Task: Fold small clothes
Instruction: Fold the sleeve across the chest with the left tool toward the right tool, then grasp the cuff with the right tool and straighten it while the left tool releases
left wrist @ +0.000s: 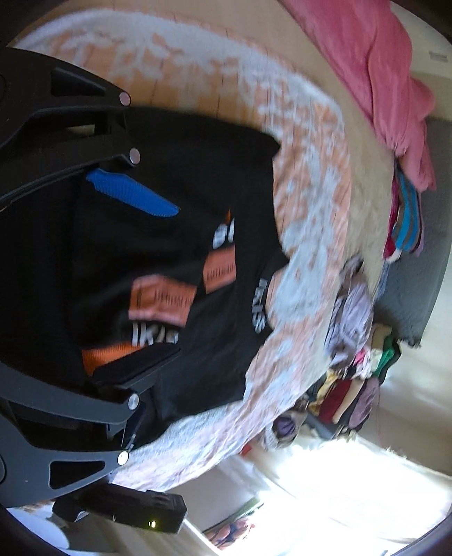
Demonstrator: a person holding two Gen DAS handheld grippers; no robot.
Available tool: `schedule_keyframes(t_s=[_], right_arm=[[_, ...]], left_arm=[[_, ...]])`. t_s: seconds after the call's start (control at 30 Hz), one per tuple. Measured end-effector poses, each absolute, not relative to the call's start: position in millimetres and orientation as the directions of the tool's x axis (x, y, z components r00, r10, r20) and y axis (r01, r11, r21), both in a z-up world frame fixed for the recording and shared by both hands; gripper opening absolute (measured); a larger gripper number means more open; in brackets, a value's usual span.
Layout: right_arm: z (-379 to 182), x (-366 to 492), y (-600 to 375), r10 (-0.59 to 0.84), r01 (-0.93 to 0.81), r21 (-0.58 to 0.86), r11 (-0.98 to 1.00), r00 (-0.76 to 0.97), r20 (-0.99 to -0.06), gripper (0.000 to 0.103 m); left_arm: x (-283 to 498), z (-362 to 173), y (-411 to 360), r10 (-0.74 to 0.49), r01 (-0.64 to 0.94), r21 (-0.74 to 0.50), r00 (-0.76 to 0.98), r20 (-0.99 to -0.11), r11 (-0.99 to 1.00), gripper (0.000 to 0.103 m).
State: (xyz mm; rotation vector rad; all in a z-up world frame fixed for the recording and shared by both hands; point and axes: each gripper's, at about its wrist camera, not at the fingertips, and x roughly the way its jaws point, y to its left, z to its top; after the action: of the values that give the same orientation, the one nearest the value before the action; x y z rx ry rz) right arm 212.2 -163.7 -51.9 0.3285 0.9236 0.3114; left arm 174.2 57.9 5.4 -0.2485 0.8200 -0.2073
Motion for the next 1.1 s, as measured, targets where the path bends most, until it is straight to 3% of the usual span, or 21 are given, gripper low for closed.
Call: schedule_keyframes(t_s=[0.03,0.1,0.2,0.43,0.67,1.1], right_arm=[[-54.2,212.9,-160.8,0.403,-0.119,0.411,0.904,0.561,-0.723,0.063],[-55.8,214.8,-151.9,0.397,-0.128,0.398,0.908,0.562,-0.726,0.035],[-48.7,215.8,-137.0,0.423,-0.199,0.380,0.903,0.560,-0.712,0.008],[8.4,225.9,-119.1,0.425,-0.353,0.245,0.903,0.657,-0.623,0.007],[59.6,236.7,-152.5,0.354,-0.335,0.135,0.933,0.779,-0.517,0.007],[20.0,242.8,-205.0,0.257,-0.204,0.156,0.966,0.780,-0.571,0.007]], left_arm=[[172.2,4.9,64.4,-0.266,0.074,-0.294,0.670,-0.693,0.953,0.071],[168.7,3.5,75.9,-0.251,0.052,-0.294,0.674,-0.695,0.954,0.071],[164.1,1.2,93.8,-0.238,0.021,-0.308,0.682,-0.691,0.951,0.072],[158.8,0.6,124.4,-0.228,-0.029,-0.345,0.699,-0.678,0.938,0.072],[158.1,2.8,132.0,-0.219,-0.036,-0.343,0.707,-0.673,0.939,0.072],[188.4,-9.3,99.1,-0.235,0.031,-0.288,0.664,-0.710,0.957,0.072]])
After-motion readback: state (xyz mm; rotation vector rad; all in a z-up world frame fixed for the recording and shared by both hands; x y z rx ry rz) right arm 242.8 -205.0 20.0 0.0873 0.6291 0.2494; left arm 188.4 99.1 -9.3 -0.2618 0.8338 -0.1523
